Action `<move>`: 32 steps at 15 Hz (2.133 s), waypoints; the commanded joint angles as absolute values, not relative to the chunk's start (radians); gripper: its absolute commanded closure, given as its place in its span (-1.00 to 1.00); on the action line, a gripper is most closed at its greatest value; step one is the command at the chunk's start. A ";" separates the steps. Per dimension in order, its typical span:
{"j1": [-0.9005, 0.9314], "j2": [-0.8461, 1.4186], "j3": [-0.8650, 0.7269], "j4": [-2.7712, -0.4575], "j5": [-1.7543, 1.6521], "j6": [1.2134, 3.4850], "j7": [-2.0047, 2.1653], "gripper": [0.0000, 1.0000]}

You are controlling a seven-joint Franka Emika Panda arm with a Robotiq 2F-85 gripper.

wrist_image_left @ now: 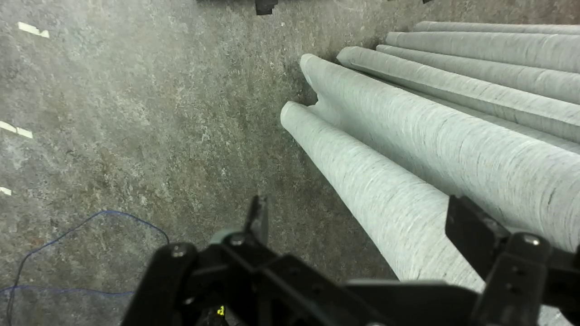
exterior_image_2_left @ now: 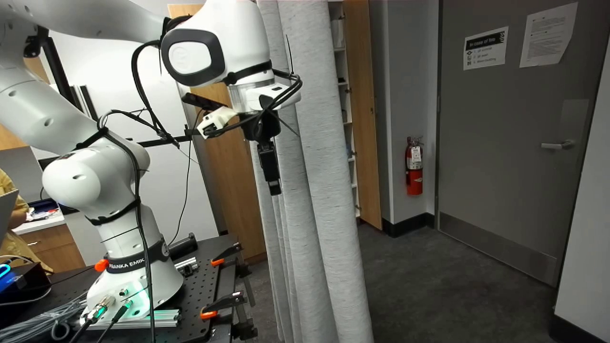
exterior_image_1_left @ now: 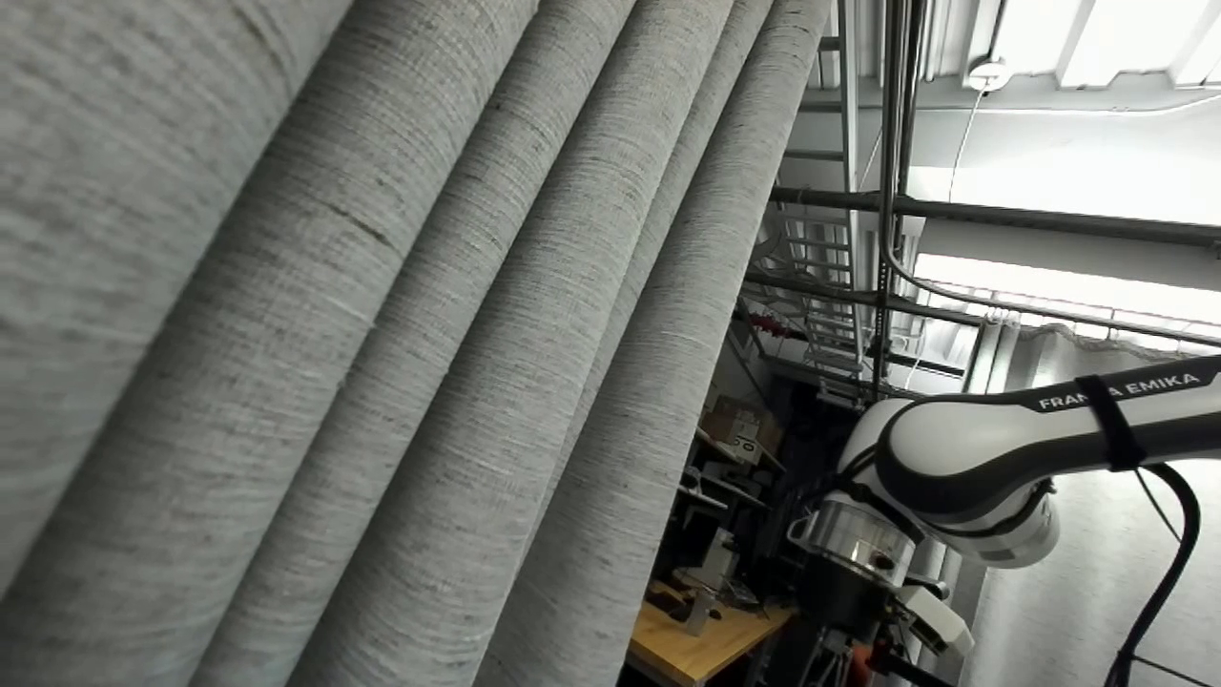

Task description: Slide the curtain to the right

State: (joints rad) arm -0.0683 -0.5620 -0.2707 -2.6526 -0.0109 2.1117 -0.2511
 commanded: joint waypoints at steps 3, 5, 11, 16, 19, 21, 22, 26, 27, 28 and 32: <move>-0.089 -0.559 -0.251 -2.651 0.002 2.110 -0.262 -1.00; -0.085 -0.559 -0.245 -2.653 -0.001 2.115 -0.266 -1.00; -0.041 -0.566 -0.180 -2.677 -0.014 2.121 -0.303 -1.00; 0.028 -0.575 -0.118 -2.705 -0.012 2.136 -0.365 -1.00; 0.087 -0.592 -0.089 -2.709 -0.002 2.164 -0.412 -1.00; 0.130 -0.610 -0.069 -2.709 0.003 2.208 -0.436 -1.00; 0.149 -0.617 -0.061 -2.708 0.003 2.233 -0.445 -1.00; 0.216 -0.646 -0.044 -2.698 0.003 2.361 -0.468 -1.00; 0.227 -0.654 -0.043 -2.699 0.000 2.399 -0.468 -1.00; 0.231 -0.664 -0.038 -2.704 -0.004 2.449 -0.455 -1.00; 0.278 -0.687 -0.073 -2.705 0.019 2.539 -0.472 -1.00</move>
State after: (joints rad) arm 0.2375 -0.6442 -0.0383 -2.6902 -0.0113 2.5008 -0.4302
